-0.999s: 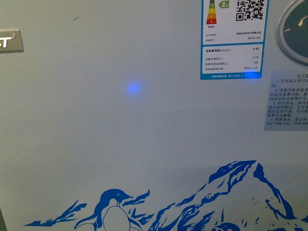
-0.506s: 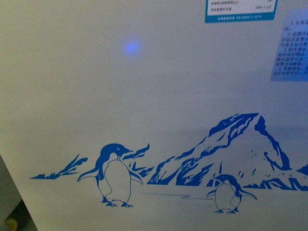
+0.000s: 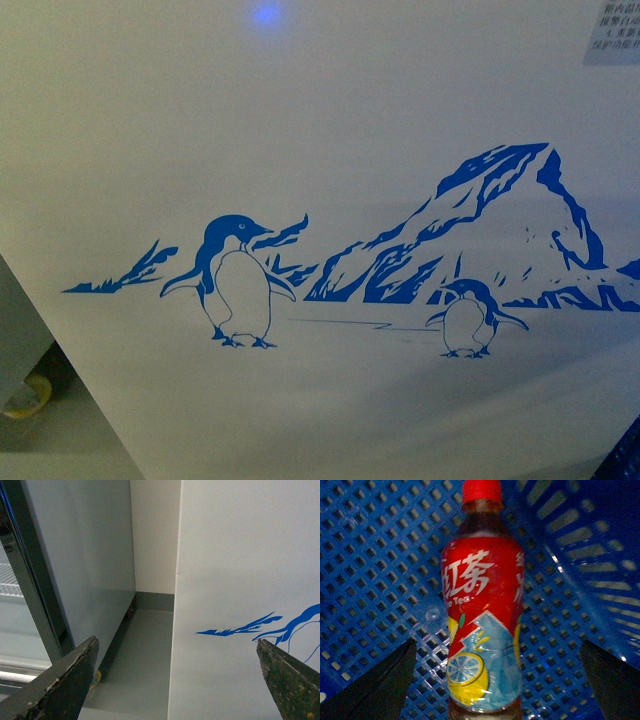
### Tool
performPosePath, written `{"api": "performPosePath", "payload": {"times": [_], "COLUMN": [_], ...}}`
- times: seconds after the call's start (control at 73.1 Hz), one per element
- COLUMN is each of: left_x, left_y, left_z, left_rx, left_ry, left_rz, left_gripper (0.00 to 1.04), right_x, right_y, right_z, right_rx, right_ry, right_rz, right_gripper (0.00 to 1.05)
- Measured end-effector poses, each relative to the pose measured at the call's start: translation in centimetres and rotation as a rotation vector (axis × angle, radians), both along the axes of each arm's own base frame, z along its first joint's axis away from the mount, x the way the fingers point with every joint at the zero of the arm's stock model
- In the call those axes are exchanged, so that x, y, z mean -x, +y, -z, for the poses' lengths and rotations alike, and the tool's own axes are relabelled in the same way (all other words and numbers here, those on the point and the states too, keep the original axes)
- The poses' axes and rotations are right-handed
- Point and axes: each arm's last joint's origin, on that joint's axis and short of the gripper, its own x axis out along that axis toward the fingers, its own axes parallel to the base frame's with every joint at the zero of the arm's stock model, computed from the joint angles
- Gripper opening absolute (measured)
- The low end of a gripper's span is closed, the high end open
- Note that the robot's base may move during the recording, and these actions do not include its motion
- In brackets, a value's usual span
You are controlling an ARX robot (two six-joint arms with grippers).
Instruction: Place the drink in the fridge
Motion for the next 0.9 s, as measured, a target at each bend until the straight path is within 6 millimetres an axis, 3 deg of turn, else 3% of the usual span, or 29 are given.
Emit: {"api": "performPosePath", "payload": {"times": [0.274,0.602,0.903], "left_x": [0.0,0.0,0.0], "left_y": [0.0,0.0,0.0], "left_z": [0.0,0.0,0.0], "left_rx": [0.0,0.0,0.0], "left_ry": [0.0,0.0,0.0], "left_rz": [0.0,0.0,0.0], "left_gripper": [0.97,0.97,0.97], "right_x": [-0.7,-0.9,-0.9], "right_y": [0.4,0.1,0.3], "right_z": [4.7,7.4,8.6], "right_rx": [-0.041,-0.052,-0.055], "right_ry": [0.039,0.079,0.106], "right_rz": [-0.002,0.003,-0.015], "right_gripper": [0.98,0.98,0.98]}}
